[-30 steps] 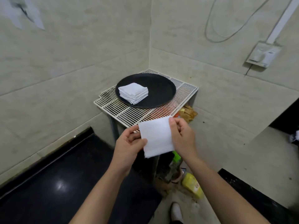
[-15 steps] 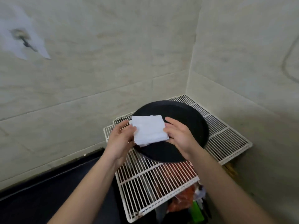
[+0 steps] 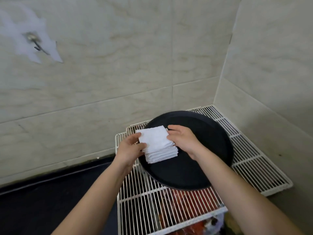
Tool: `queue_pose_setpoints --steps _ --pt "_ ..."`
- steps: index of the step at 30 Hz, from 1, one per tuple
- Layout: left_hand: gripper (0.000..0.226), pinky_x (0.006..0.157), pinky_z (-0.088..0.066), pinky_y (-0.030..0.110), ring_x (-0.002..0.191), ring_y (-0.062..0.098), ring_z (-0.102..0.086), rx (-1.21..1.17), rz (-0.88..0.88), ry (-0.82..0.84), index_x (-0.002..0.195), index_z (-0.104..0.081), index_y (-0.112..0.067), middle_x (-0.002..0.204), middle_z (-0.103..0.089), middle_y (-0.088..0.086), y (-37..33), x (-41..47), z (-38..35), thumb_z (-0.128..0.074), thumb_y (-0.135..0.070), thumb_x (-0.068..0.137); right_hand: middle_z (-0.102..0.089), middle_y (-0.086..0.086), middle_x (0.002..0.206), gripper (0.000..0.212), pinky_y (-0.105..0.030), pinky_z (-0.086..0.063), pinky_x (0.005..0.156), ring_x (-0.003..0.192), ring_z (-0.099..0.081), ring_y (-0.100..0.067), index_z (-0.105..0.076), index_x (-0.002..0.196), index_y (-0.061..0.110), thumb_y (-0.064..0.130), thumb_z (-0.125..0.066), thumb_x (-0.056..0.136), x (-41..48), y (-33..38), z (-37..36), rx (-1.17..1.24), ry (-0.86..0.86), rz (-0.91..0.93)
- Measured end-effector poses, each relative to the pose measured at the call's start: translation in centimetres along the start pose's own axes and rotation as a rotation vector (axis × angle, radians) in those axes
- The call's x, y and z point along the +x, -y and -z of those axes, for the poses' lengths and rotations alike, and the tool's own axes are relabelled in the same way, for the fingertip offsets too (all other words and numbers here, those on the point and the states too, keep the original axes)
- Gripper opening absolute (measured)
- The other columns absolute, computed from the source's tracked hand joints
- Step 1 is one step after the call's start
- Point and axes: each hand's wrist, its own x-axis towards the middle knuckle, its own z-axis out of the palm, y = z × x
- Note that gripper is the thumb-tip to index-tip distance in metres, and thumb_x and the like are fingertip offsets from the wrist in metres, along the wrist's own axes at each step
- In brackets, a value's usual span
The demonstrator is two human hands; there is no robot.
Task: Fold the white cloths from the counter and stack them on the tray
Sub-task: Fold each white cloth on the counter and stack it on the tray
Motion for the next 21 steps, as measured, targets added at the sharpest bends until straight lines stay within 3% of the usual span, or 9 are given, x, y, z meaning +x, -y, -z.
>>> queue_pose_setpoints --steps 4,10,13,14,16,18,21 --pt "0.05 0.095 -0.055 0.039 0.106 0.023 -0.067 0.175 -0.08 0.006 0.13 -0.059 -0.016 0.13 -0.062 0.003 0.3 -0.8 0.0 -0.07 0.001 0.084 -0.064 0.0 0.132 0.056 -0.031 -0.051 0.096 0.117 -0.06 -0.014 -0.052 0.142 0.016 0.003 -0.064 0.089 -0.1 -0.3 0.3 -0.096 0.0 0.037" --pt "0.056 0.07 -0.053 0.014 0.098 0.009 -0.068 0.184 -0.165 0.044 0.139 -0.051 -0.015 0.127 -0.059 -0.005 0.0 -1.5 0.1 -0.07 -0.004 0.088 -0.064 0.005 0.131 0.055 -0.032 -0.051 0.097 0.115 -0.06 -0.011 -0.055 0.14 0.021 0.005 -0.063 0.088 -0.6 -0.5 0.8 -0.134 -0.056 0.078" --pt "0.053 0.085 -0.053 0.021 0.113 0.012 -0.062 0.273 -0.187 0.049 0.139 -0.051 -0.015 0.128 -0.061 -0.005 0.0 -1.9 0.1 -0.07 -0.011 0.089 -0.063 0.005 0.132 0.052 -0.029 -0.05 0.096 0.111 -0.06 -0.007 -0.055 0.139 0.023 0.011 -0.065 0.089 -0.7 -1.0 1.1 -0.171 -0.056 0.095" --pt "0.053 0.097 -0.05 0.029 0.123 0.014 -0.055 0.375 -0.224 0.007 0.141 -0.05 -0.015 0.134 -0.057 -0.003 0.2 -1.9 0.3 -0.069 -0.016 0.091 -0.062 0.006 0.132 0.049 -0.027 -0.049 0.096 0.111 -0.06 -0.006 -0.056 0.138 0.023 0.015 -0.065 0.091 -0.8 -1.2 1.2 -0.188 -0.063 0.113" --pt "0.054 0.117 -0.027 0.034 0.142 0.016 -0.034 0.606 -0.359 -0.082 0.146 -0.043 -0.015 0.151 -0.041 0.001 0.4 -1.7 0.6 -0.06 -0.028 0.097 -0.059 0.006 0.135 0.044 -0.025 -0.045 0.097 0.114 -0.058 -0.006 -0.055 0.139 0.024 0.024 -0.062 0.095 -1.0 -1.4 1.4 -0.265 -0.11 0.186" --pt "0.056 0.12 -0.005 0.027 0.151 0.013 -0.006 0.696 -0.467 -0.048 0.154 -0.03 -0.019 0.164 -0.015 0.0 0.5 -1.6 0.5 -0.045 -0.038 0.103 -0.048 0.007 0.147 0.044 -0.029 -0.041 0.105 0.128 -0.05 -0.009 -0.05 0.144 0.027 0.032 -0.052 0.1 -0.9 -1.6 1.5 -0.437 -0.139 0.305" --pt "0.063 0.121 0.005 0.03 0.148 0.004 0.016 0.857 -0.522 0.111 0.158 -0.009 -0.026 0.163 0.011 -0.01 1.2 -1.1 0.1 -0.022 -0.053 0.103 -0.017 0.008 0.165 0.051 -0.035 -0.021 0.122 0.15 -0.018 -0.011 -0.029 0.156 0.032 0.042 -0.035 0.106 -0.4 -1.7 0.8 -0.679 0.018 0.408"
